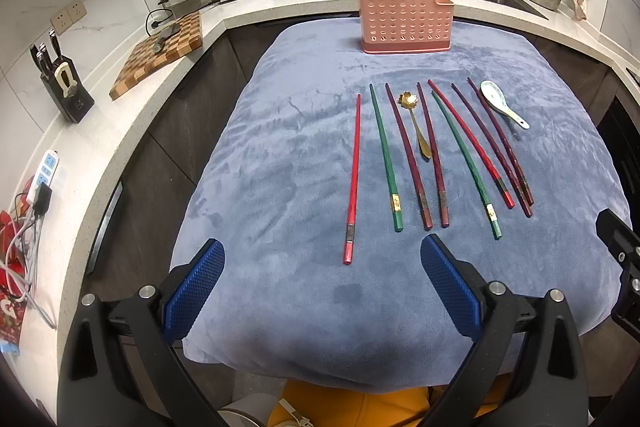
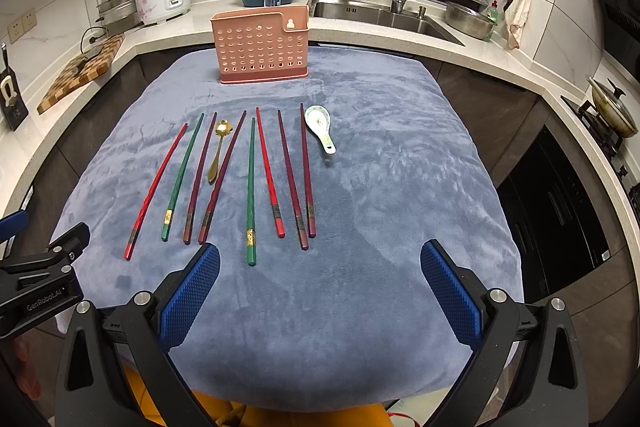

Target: Organize utensils

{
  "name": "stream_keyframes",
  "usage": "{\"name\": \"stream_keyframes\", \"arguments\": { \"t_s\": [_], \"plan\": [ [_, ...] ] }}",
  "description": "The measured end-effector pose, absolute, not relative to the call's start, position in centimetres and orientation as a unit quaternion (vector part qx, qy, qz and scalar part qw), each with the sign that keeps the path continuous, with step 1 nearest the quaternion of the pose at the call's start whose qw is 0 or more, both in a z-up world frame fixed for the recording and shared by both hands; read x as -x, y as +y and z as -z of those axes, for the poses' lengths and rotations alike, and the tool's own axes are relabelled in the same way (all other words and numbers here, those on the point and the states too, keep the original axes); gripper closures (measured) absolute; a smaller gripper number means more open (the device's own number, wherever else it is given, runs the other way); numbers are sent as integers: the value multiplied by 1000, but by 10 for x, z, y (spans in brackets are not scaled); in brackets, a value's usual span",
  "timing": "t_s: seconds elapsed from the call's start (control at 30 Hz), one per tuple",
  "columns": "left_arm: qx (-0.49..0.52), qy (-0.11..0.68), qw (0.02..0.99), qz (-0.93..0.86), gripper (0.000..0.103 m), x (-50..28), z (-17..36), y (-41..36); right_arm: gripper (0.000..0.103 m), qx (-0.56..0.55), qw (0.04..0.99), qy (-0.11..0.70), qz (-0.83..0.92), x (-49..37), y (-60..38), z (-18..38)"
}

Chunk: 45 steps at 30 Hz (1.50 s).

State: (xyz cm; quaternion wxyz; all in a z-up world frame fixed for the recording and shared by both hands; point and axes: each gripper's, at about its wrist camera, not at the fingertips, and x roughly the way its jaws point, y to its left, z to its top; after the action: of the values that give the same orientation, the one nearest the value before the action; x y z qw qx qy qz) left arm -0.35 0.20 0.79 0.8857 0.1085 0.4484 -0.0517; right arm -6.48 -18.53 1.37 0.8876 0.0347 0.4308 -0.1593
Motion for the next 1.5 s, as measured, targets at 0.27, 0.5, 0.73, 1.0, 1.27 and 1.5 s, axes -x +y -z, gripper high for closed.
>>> {"name": "stream_keyframes", "arguments": {
  "t_s": [0.27,0.5,0.73,1.0,1.27,1.5],
  "plan": [
    [-109,448,886,52,9,3,-8,2,7,-35,888,431,159,65,-185,-14],
    [-109,448,886,52,9,3,-8,2,7,-35,888,431,159,65,-185,-14],
    [-109,448,886,52,9,3,-8,2,7,-35,888,431,158,65,-185,-15],
    [-109,448,886,52,9,3,-8,2,7,-35,888,431,158,64,-183,-16],
    [-109,449,885,52,9,3,-9,4,7,-37,888,431,157,64,-186,-13],
    [-111,449,885,51,9,2,-9,5,7,-39,887,432,155,63,-188,-11]
  ]
}}
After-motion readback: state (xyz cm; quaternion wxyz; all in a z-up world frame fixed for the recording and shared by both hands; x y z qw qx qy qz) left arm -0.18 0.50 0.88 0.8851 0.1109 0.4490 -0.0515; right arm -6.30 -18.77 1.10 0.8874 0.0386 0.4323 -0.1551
